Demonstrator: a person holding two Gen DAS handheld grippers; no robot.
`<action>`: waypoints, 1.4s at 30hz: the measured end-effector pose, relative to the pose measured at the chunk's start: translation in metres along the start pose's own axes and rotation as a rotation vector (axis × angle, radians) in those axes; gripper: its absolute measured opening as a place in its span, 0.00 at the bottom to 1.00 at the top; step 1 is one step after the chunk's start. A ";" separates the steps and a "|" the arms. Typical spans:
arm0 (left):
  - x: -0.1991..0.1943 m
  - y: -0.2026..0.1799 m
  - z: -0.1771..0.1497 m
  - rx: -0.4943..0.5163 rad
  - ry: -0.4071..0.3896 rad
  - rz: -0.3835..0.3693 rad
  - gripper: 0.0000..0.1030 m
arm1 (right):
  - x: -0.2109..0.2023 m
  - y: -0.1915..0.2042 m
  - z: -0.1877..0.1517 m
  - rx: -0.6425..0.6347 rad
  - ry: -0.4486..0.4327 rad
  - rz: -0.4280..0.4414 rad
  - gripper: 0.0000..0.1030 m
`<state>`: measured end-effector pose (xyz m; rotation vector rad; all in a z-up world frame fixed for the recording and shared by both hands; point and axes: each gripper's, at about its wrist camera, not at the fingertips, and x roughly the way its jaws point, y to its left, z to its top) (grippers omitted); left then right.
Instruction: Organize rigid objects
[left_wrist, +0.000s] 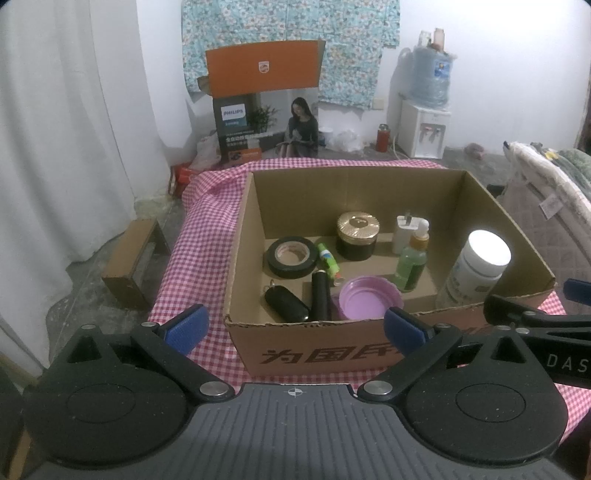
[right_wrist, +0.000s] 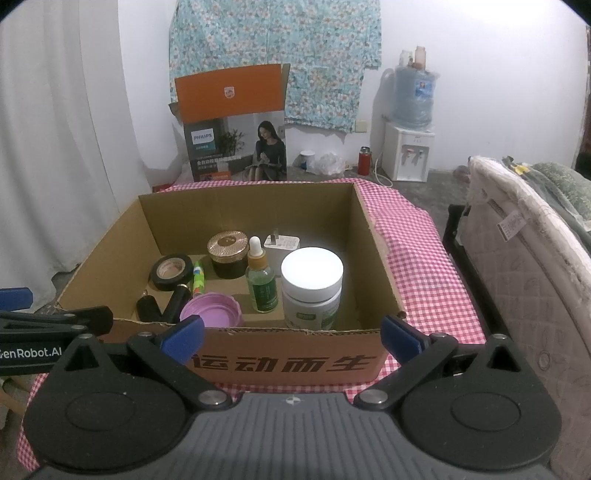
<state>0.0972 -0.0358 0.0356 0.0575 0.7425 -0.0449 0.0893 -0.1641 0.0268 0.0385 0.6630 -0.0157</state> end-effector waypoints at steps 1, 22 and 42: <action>0.000 0.000 0.000 0.000 0.000 -0.001 0.99 | 0.000 0.000 0.000 0.000 0.001 0.001 1.00; 0.000 0.001 0.000 0.000 0.003 0.000 0.98 | 0.001 0.000 -0.001 -0.001 0.005 0.003 1.00; 0.000 0.000 -0.002 0.000 0.004 0.000 0.98 | 0.002 -0.001 -0.002 -0.003 0.007 0.005 1.00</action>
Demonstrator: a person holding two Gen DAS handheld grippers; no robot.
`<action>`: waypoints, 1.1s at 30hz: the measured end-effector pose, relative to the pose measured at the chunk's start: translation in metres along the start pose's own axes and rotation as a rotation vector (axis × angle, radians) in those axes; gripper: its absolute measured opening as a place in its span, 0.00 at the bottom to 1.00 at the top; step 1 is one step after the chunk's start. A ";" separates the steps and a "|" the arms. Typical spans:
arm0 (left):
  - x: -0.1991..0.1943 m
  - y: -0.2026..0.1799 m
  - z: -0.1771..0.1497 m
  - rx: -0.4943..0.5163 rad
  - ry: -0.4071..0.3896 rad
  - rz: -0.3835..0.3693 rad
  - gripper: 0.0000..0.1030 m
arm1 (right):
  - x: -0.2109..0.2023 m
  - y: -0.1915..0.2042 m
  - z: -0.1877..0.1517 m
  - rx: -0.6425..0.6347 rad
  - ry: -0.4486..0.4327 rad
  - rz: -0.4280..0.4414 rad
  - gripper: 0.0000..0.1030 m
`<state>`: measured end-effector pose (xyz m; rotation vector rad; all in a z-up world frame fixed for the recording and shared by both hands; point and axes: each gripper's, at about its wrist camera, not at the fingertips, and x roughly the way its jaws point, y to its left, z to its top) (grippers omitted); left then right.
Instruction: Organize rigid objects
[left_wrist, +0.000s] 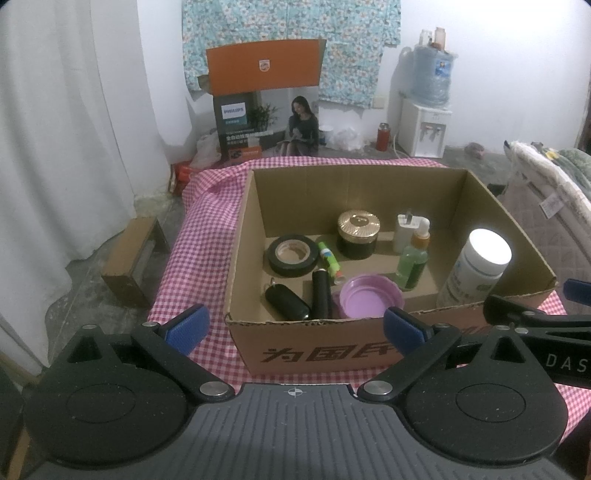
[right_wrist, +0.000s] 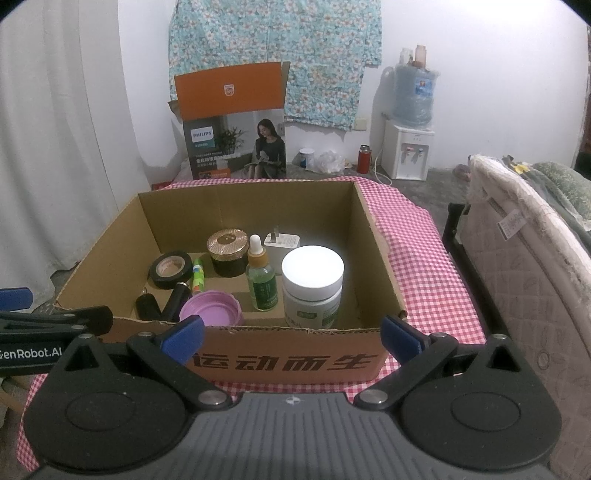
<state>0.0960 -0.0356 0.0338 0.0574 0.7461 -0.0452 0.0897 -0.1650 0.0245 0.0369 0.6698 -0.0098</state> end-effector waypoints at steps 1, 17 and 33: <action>0.000 0.000 0.000 -0.001 0.000 0.000 0.98 | 0.000 0.000 0.000 0.000 0.000 0.000 1.00; 0.000 0.000 -0.001 -0.001 0.003 0.000 0.98 | 0.001 -0.001 0.000 0.000 0.002 0.001 1.00; 0.000 -0.001 0.000 -0.002 0.004 0.000 0.98 | 0.001 -0.002 0.000 -0.001 0.003 0.003 1.00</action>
